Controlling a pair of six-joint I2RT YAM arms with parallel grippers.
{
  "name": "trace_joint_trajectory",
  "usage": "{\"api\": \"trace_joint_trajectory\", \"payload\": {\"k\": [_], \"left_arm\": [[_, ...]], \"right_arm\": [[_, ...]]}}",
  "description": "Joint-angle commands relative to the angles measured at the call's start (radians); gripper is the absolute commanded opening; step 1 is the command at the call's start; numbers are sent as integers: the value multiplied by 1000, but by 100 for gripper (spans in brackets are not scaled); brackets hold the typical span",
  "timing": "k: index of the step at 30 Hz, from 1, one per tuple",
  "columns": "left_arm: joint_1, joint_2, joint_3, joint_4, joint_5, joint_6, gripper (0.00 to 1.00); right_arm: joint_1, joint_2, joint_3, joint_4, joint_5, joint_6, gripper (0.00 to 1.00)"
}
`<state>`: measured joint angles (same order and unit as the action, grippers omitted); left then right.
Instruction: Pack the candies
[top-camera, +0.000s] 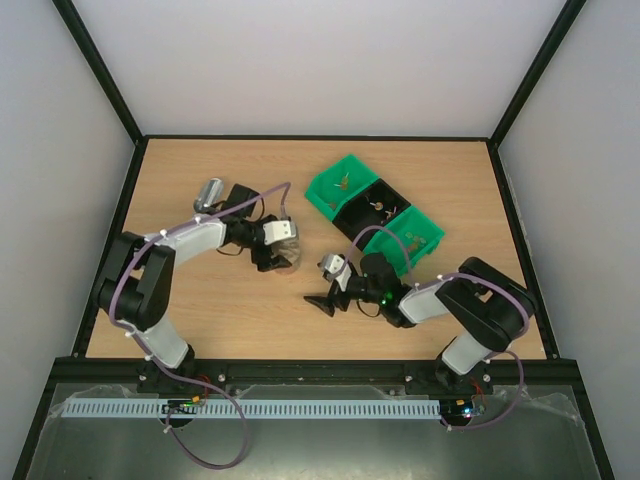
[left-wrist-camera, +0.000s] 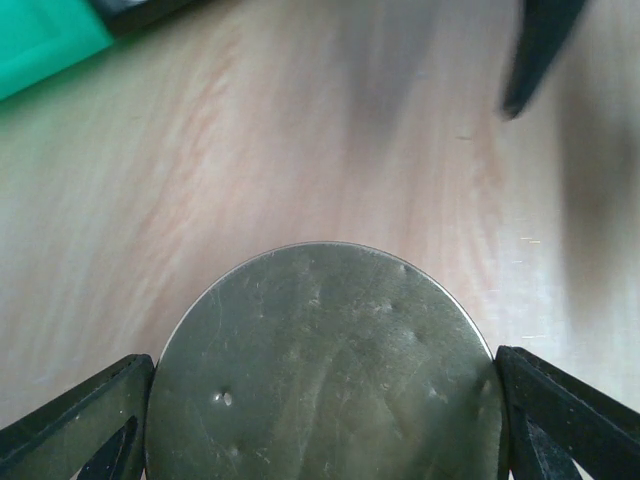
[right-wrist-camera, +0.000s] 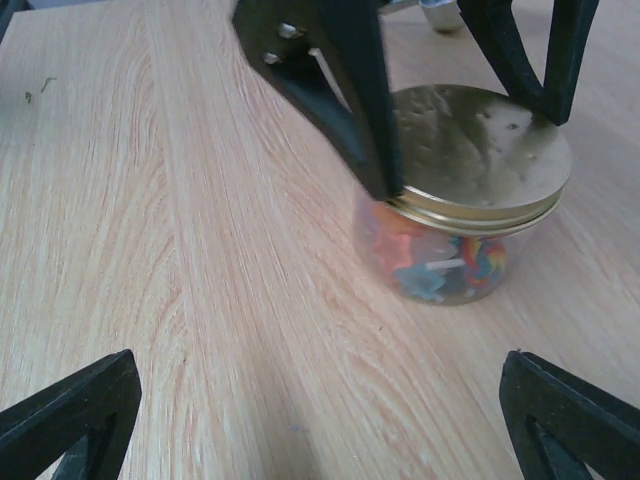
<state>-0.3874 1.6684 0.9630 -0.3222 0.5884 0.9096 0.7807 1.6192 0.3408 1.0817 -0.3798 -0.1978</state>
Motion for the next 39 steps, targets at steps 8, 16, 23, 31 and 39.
{"api": "trace_joint_trajectory", "payload": {"k": [8, 16, 23, 31, 39], "left_arm": [[86, 111, 104, -44, -72, -43, 83], [94, 60, 241, -175, -68, -168, 99], [95, -17, 316, -289, -77, -161, 99], [106, -81, 422, -321, -72, -268, 99], [238, -2, 623, -349, -74, -535, 99]], "right_arm": [[-109, -175, 122, -286, -6, 37, 99], [-226, -299, 271, -499, -14, 27, 99], [-296, -338, 416, -644, -43, 21, 99], [-395, -303, 614, -744, -56, 124, 99], [-541, -259, 759, -838, -99, 256, 99]]}}
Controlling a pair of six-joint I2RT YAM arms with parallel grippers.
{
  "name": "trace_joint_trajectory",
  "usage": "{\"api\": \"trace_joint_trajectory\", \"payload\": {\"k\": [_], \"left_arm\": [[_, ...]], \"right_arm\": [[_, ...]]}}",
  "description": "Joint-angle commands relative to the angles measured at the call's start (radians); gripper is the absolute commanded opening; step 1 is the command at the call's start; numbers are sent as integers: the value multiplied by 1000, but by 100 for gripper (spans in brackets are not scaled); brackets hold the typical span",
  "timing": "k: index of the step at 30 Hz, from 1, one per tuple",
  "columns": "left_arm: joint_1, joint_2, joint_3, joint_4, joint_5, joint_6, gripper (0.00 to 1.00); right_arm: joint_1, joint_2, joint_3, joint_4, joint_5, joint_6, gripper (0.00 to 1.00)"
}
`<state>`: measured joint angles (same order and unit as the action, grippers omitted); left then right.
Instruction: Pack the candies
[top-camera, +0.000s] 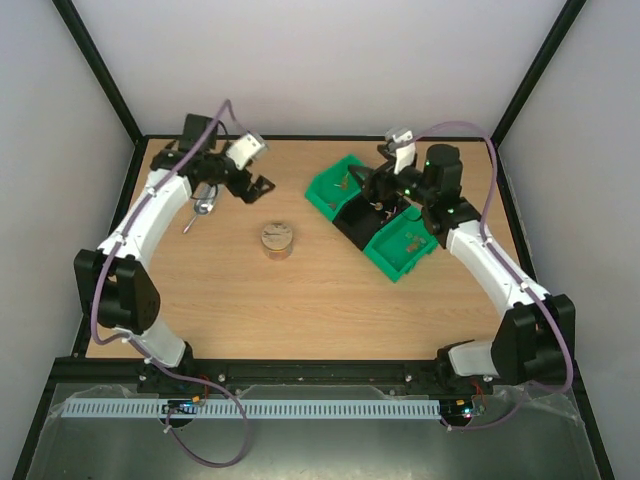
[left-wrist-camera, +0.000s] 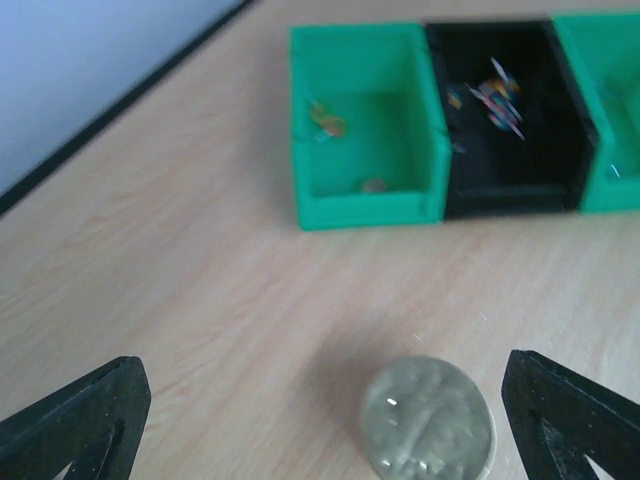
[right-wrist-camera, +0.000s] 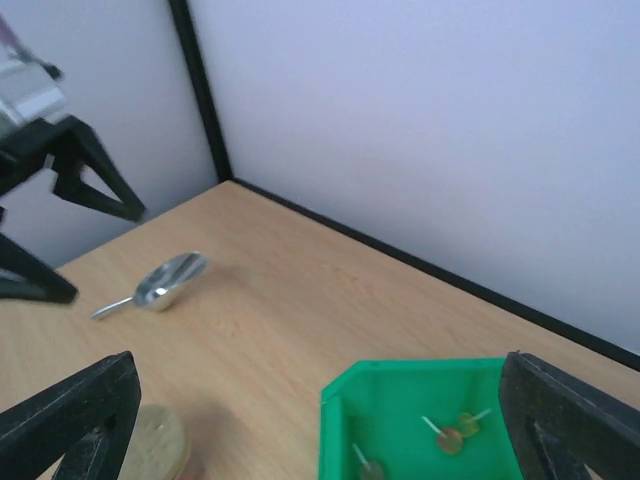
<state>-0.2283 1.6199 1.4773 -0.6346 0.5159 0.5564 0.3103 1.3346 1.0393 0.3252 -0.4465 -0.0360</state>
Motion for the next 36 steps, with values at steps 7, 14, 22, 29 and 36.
{"api": "trace_joint_trajectory", "payload": {"k": [7, 14, 22, 29, 36], "left_arm": [[280, 156, 245, -42, 31, -447, 99], [448, 160, 204, 7, -61, -481, 99], [512, 43, -78, 131, -130, -485, 99], [513, -72, -319, 215, -185, -509, 99], [514, -104, -367, 241, -186, -542, 99]], "right_arm": [[-289, 72, 142, -243, -44, 181, 99], [-498, 63, 52, -295, -68, 167, 99], [-652, 46, -111, -308, -90, 126, 99], [-662, -35, -250, -293, -81, 105, 99], [-662, -50, -251, -297, -115, 125, 99]]}}
